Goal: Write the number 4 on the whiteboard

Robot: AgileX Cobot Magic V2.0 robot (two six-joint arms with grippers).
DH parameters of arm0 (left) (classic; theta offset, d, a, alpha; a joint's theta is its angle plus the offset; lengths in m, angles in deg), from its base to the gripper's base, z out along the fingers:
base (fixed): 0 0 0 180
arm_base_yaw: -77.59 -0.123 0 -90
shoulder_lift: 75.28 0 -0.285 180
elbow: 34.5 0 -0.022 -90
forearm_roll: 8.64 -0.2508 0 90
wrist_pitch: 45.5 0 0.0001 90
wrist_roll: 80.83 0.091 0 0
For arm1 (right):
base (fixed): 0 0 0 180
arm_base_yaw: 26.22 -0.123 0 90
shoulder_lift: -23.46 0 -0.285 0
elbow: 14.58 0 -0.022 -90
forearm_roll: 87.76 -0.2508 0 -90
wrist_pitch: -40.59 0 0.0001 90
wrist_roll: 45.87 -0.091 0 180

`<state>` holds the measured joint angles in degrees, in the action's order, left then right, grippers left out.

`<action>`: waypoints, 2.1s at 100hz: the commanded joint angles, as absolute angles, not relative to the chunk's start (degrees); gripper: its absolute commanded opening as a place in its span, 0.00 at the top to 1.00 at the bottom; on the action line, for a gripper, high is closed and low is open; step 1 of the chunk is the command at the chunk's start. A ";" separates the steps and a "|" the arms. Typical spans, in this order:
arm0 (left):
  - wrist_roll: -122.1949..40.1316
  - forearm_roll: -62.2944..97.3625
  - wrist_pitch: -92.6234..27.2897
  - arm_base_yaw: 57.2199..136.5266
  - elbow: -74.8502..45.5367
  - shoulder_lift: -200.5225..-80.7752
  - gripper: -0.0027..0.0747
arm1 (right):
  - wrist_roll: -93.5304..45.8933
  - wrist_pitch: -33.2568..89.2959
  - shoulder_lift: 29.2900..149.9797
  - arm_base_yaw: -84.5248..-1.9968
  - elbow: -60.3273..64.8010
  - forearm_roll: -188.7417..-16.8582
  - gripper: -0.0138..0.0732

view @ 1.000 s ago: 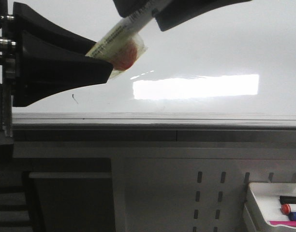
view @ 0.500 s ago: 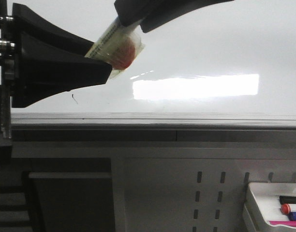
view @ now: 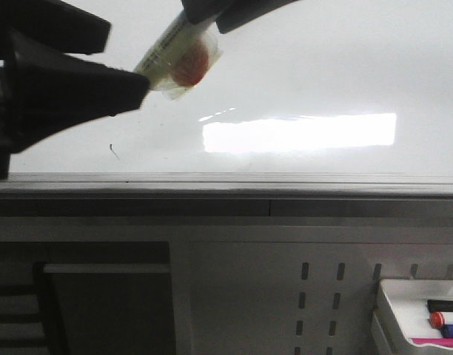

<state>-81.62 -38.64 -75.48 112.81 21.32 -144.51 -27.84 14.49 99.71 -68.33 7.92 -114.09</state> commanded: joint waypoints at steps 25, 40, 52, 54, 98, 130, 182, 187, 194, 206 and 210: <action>-82.22 -22.72 -61.68 112.09 19.95 -131.95 0.37 | -27.24 19.49 105.68 -61.97 -2.00 -111.58 0.92; -82.22 -21.37 -60.71 110.88 20.04 -130.94 0.37 | -27.24 19.07 108.99 -60.31 -6.85 -108.95 0.92; -82.22 -21.31 -60.71 110.42 20.08 -130.94 0.37 | -27.24 18.79 111.27 -58.13 -10.11 -108.33 0.92; -82.22 -21.31 -60.71 110.42 20.18 -130.94 0.37 | -27.24 18.79 111.49 -57.67 -10.53 -108.28 0.92; -82.22 -21.31 -60.94 110.42 20.22 -130.94 0.37 | -27.24 12.69 114.93 -55.77 -9.26 -108.92 0.92; -82.22 -21.31 -60.94 110.42 20.22 -130.94 0.37 | -28.09 11.11 111.85 -52.71 -6.16 -106.25 0.92; -82.22 -21.31 -61.30 110.42 20.22 -130.94 0.37 | -27.69 14.11 109.81 -54.77 -9.34 -107.28 0.92; -82.22 -21.31 -61.19 110.42 20.22 -130.94 0.37 | -27.69 14.08 110.74 -54.38 -9.34 -107.28 0.92; -82.22 -21.31 -61.19 110.42 20.22 -130.94 0.37 | -27.69 12.90 112.31 -54.38 -9.34 -107.28 0.92; -82.22 -21.31 -61.19 110.42 20.22 -130.94 0.37 | -27.69 7.50 113.75 -54.67 -8.78 -107.41 0.92; -82.22 -21.31 -61.19 110.42 20.22 -130.94 0.37 | -27.69 7.13 113.75 -55.35 -7.91 -107.41 0.92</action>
